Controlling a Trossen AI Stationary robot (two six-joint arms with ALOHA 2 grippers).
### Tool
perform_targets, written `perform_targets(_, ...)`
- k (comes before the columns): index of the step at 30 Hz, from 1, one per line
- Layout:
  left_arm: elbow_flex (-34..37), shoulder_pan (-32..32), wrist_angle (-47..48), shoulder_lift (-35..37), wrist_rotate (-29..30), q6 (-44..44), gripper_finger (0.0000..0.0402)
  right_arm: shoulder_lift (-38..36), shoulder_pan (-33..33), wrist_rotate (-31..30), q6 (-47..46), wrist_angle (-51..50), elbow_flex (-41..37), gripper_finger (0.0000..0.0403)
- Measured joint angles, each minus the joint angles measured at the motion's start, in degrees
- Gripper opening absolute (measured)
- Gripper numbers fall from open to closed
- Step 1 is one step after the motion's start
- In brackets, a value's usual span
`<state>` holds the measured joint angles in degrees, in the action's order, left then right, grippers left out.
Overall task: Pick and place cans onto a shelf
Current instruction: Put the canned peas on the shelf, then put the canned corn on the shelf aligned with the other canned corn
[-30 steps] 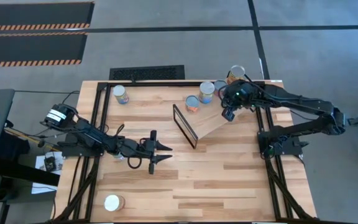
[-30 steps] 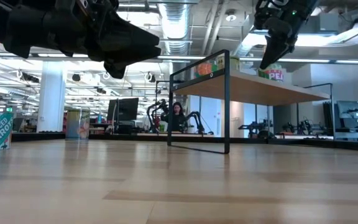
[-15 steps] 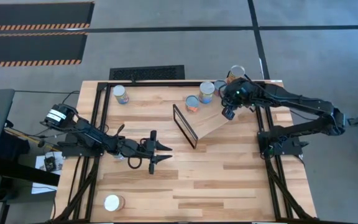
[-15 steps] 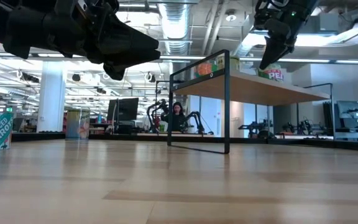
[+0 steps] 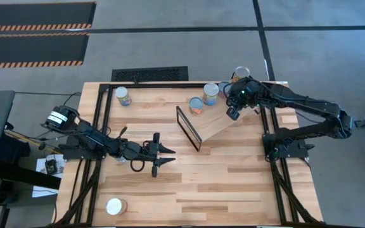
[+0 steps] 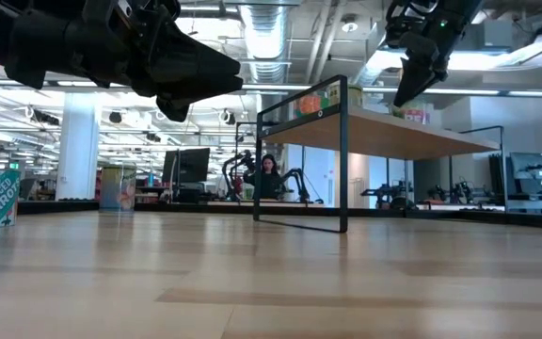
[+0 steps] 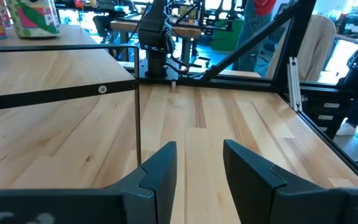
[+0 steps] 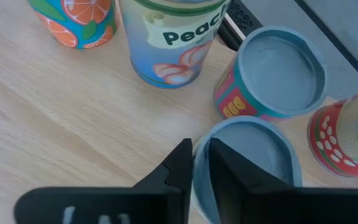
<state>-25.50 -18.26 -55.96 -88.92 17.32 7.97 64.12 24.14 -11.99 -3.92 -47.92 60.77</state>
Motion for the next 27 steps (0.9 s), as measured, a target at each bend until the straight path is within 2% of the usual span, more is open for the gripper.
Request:
perform_targets(11,0.0,0.0,0.0,0.0,-0.3,0.0,0.0121,-0.9,-0.3,0.0,1.2,0.6,0.4,0.0126)
perform_targets(15,-0.1,0.0,1.0,0.0,-2.0,3.0,0.0121,-4.0,-3.2,-0.1,2.5,0.9,2.1,0.0124)
perform_targets(18,-2.1,-0.8,4.3,0.0,-2.7,2.7,0.012,-7.4,-8.0,0.1,4.6,2.0,1.0,0.01)
perform_targets(21,-6.5,-2.4,10.2,0.0,-3.6,1.5,0.0108,-11.6,-12.9,0.4,5.9,6.9,-3.7,0.0057)
perform_targets(24,-13.4,-4.1,21.2,0.0,-5.5,-0.1,0.0084,-16.4,-16.7,1.8,5.8,13.4,-9.0,0.0014)
perform_targets(27,-22.7,-6.5,38.7,0.0,-6.0,0.1,0.0053,-20.5,-21.4,1.7,3.9,18.5,-14.1,0.0014)
